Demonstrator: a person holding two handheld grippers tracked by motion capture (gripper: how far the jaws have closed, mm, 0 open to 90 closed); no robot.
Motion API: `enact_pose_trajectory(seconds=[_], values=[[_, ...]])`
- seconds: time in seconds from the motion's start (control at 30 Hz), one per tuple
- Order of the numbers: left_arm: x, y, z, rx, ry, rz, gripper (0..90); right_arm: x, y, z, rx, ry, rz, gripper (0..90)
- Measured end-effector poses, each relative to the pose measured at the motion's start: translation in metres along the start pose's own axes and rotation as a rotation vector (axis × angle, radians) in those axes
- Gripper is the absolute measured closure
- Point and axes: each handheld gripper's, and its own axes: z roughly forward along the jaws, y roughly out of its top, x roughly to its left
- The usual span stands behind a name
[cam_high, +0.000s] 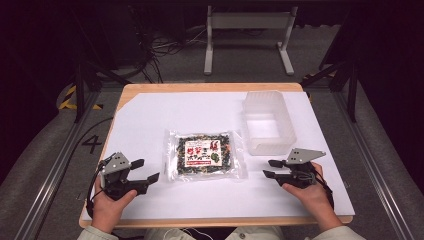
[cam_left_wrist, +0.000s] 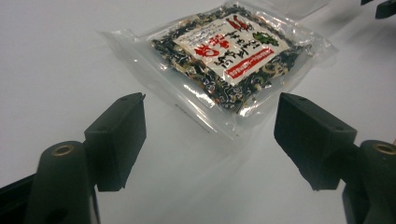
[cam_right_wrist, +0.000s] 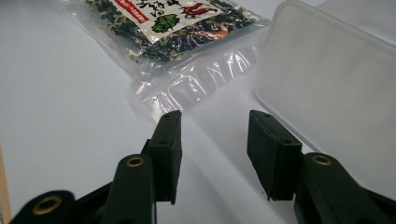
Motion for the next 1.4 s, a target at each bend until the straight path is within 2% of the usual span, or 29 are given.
enact_pose_trajectory(seconds=[0.17,0.33,0.37,0.4,0.47,0.53,0.57,0.7,0.77,0.87,0.97,1.07,1.1,1.2,1.33,1.4], values=[[0.001,0.007,0.002,-0.022,0.001,-0.009,24.5,0.001,0.0,0.0,-0.006,-0.017,0.001,51.3],[0.0,0.017,0.007,-0.032,0.005,-0.006,21.7,0.0,-0.001,0.002,0.005,-0.014,0.007,48.0],[0.0,0.017,0.007,-0.031,0.009,-0.016,20.5,0.001,-0.001,0.003,0.008,-0.017,0.005,47.9],[0.0,0.018,0.008,-0.036,0.003,-0.042,18.9,0.001,-0.001,0.003,0.01,-0.019,0.003,47.5],[0.004,0.02,0.01,-0.058,-0.034,-0.084,16.4,0.0,-0.001,0.003,0.008,-0.02,0.003,47.2],[0.005,0.021,0.011,-0.058,-0.044,-0.087,15.5,0.0,-0.001,0.002,0.005,-0.024,0.001,46.7],[0.004,0.022,0.014,-0.045,-0.026,-0.071,15.1,0.0,-0.001,0.002,0.005,-0.025,0.002,46.4],[0.002,0.022,0.021,-0.02,-0.014,-0.05,14.1,-0.001,-0.002,0.003,0.007,-0.025,0.006,46.1],[0.003,0.021,0.026,-0.004,-0.013,-0.057,13.6,-0.001,-0.002,0.004,0.01,-0.024,0.004,45.9],[0.005,0.022,0.03,-0.01,-0.009,-0.066,13.4,0.0,-0.001,0.004,0.014,-0.018,-0.004,46.9],[0.01,0.023,0.034,-0.016,-0.02,-0.099,13.4,0.0,-0.001,0.005,0.018,-0.018,-0.007,46.9],[0.011,0.023,0.038,-0.011,-0.022,-0.102,13.3,0.0,-0.002,0.005,0.02,-0.018,-0.007,46.8],[0.012,0.023,0.042,0.01,-0.005,-0.093,13.1,0.0,-0.002,0.005,0.02,-0.017,-0.007,46.5],[0.011,0.02,0.048,0.029,0.01,-0.078,12.1,0.0,-0.002,0.005,0.024,-0.018,-0.008,46.0],[0.01,0.014,0.055,0.032,0.032,-0.079,13.4,0.0,-0.002,0.006,0.029,-0.019,-0.013,45.2],[0.011,0.012,0.057,0.035,0.025,-0.08,13.9,0.001,-0.002,0.006,0.029,-0.018,-0.016,45.0]])
